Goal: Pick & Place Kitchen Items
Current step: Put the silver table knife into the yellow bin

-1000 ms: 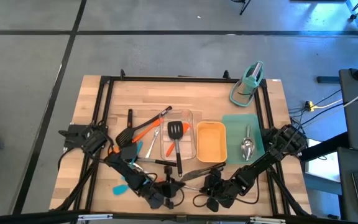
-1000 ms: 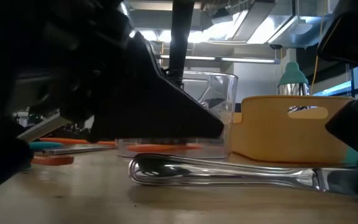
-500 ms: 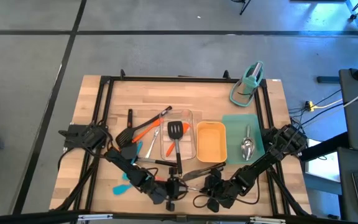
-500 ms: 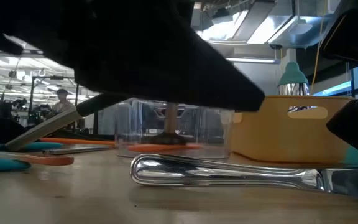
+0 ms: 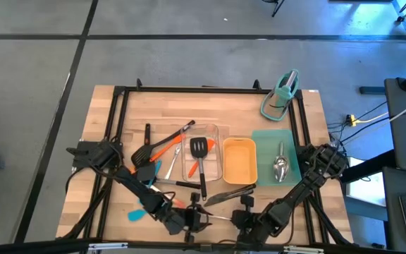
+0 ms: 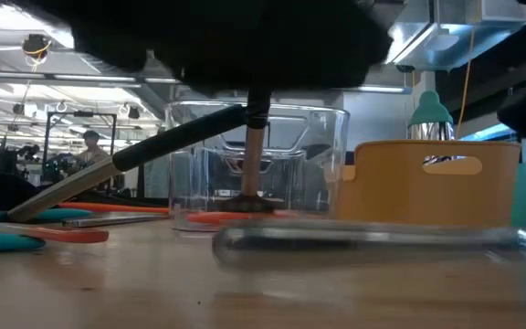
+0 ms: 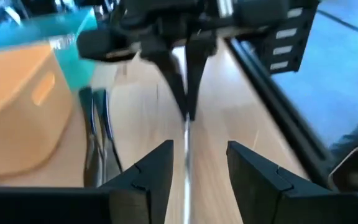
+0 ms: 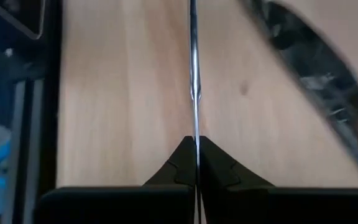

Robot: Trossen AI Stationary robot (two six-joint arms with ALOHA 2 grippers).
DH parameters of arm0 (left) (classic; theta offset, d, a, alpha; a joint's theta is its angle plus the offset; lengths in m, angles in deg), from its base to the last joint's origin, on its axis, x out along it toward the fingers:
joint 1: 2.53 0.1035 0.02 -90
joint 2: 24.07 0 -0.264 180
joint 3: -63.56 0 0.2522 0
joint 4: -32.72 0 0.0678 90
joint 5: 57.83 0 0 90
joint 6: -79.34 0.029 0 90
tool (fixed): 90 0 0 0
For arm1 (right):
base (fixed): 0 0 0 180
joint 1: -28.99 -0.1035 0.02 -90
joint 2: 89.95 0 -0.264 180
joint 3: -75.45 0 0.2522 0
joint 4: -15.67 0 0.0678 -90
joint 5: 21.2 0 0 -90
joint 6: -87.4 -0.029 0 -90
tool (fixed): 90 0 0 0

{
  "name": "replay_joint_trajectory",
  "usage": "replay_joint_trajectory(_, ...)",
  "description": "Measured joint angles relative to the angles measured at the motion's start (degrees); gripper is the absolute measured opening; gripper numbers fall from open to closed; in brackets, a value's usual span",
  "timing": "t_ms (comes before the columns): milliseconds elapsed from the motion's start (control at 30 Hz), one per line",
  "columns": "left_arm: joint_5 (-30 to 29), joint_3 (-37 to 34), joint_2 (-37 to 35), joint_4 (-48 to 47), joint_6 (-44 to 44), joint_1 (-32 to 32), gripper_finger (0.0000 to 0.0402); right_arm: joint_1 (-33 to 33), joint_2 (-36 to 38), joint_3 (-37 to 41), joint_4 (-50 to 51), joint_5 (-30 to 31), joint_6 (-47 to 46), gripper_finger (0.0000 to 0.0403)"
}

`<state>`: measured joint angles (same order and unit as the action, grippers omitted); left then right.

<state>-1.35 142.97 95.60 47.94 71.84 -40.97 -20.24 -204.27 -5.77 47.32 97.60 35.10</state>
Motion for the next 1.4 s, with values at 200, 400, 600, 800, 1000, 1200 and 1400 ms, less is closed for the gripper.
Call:
replay_joint_trajectory(200, 0.1, 0.0, -0.9, -0.1, 0.8, 0.1, 0.0146, 0.7, 0.0, -0.2, 0.2, 1.5, -1.2, 0.0001)
replay_joint_trajectory(400, 3.1, 0.0, -0.9, -1.0, -0.7, 1.7, 0.015, 1.5, 0.1, -0.3, -1.9, 2.1, -1.4, 0.0001)
replay_joint_trajectory(600, 2.9, 0.7, -0.9, -4.5, -0.2, 1.0, 0.0153, 1.5, 0.1, -0.7, -2.9, 2.3, -1.4, 0.0001)
replay_joint_trajectory(800, 1.1, 5.7, -0.9, -18.5, -3.4, 1.7, 0.0153, 1.6, 0.2, -3.0, -2.5, 2.6, 0.5, 0.0001)
replay_joint_trajectory(1000, 5.3, 7.2, -0.9, -20.4, -4.5, 3.1, 0.0153, 1.6, 0.3, -4.3, -2.2, 3.8, 2.3, 0.0001)
replay_joint_trajectory(1200, 8.1, 7.2, -0.9, -24.4, -8.6, 3.7, 0.0148, 1.5, 0.3, -4.3, -1.3, 4.2, 2.2, 0.0001)
replay_joint_trajectory(1400, 7.9, 7.2, -0.9, -23.6, -9.0, 3.7, 0.0114, 1.6, 0.3, -4.3, -1.3, 4.2, 2.2, 0.0001)
